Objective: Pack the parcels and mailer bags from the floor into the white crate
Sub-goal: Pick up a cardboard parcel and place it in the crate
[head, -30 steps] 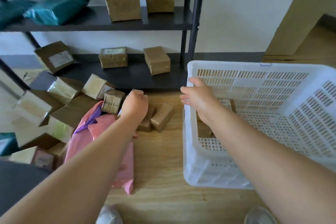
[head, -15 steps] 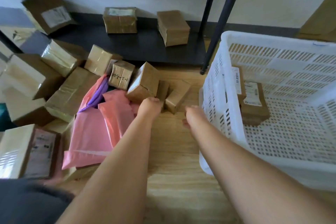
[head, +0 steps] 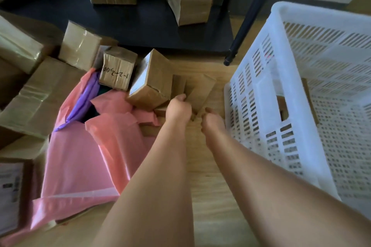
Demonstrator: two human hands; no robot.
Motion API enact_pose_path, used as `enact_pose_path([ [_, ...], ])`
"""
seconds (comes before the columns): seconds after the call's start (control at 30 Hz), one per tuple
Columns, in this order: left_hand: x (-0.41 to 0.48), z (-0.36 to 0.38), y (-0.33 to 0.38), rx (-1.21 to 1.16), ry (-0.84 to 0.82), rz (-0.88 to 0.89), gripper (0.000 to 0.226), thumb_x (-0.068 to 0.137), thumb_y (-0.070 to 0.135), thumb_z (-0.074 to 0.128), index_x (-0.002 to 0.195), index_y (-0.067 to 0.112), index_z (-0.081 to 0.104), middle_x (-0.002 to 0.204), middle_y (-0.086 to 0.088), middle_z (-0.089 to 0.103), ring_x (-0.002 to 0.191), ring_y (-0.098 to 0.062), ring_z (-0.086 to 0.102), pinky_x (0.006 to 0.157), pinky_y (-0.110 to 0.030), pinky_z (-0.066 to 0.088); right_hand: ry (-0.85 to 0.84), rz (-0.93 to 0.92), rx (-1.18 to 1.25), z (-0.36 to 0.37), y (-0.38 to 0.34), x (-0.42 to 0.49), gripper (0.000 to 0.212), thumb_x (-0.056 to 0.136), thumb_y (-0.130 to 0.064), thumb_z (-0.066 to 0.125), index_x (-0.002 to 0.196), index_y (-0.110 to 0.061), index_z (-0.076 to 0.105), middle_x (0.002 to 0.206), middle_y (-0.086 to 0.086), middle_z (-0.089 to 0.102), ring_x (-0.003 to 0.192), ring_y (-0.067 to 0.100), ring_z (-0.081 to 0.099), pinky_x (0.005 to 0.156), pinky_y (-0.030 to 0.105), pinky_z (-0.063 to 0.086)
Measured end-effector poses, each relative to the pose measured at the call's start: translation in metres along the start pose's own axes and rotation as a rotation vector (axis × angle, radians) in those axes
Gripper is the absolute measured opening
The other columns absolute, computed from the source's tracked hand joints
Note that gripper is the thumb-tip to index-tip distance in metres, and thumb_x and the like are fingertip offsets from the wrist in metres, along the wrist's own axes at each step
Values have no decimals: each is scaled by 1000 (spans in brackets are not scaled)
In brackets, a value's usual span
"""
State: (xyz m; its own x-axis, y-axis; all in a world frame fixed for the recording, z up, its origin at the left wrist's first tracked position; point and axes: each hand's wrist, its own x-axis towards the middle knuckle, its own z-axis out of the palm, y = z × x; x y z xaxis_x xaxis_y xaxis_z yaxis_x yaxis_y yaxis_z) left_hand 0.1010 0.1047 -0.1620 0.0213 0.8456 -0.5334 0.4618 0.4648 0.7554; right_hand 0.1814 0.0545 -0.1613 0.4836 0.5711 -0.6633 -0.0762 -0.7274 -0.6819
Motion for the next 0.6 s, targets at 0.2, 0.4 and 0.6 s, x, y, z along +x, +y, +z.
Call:
enact_pose_path([
  [0.2, 18, 7, -1, 19, -50, -62, 47, 93, 6, 41, 137, 19, 52, 132, -9, 59, 119, -28, 56, 102, -32, 45, 29, 76, -64, 1, -10, 30, 39, 97, -10, 34, 128, 0, 55, 126, 19, 60, 117, 35, 56, 103, 45, 45],
  [0.4, 7, 17, -4, -88, -45, -107, 38, 93, 7, 46, 128, 14, 61, 128, -9, 62, 117, -27, 58, 100, -36, 48, 25, 90, -1, -10, -8, 13, 35, 100, -8, 36, 128, 6, 52, 124, 21, 58, 102, 27, 56, 102, 44, 46],
  [0.6, -15, 9, -1, 38, -68, -37, 33, 89, 3, 49, 110, 15, 71, 108, -10, 70, 102, -32, 64, 89, -37, 54, 26, 156, -76, -17, -10, -11, 26, 100, -5, 37, 112, 1, 59, 73, 8, 44, 82, 26, 56, 77, 33, 46],
])
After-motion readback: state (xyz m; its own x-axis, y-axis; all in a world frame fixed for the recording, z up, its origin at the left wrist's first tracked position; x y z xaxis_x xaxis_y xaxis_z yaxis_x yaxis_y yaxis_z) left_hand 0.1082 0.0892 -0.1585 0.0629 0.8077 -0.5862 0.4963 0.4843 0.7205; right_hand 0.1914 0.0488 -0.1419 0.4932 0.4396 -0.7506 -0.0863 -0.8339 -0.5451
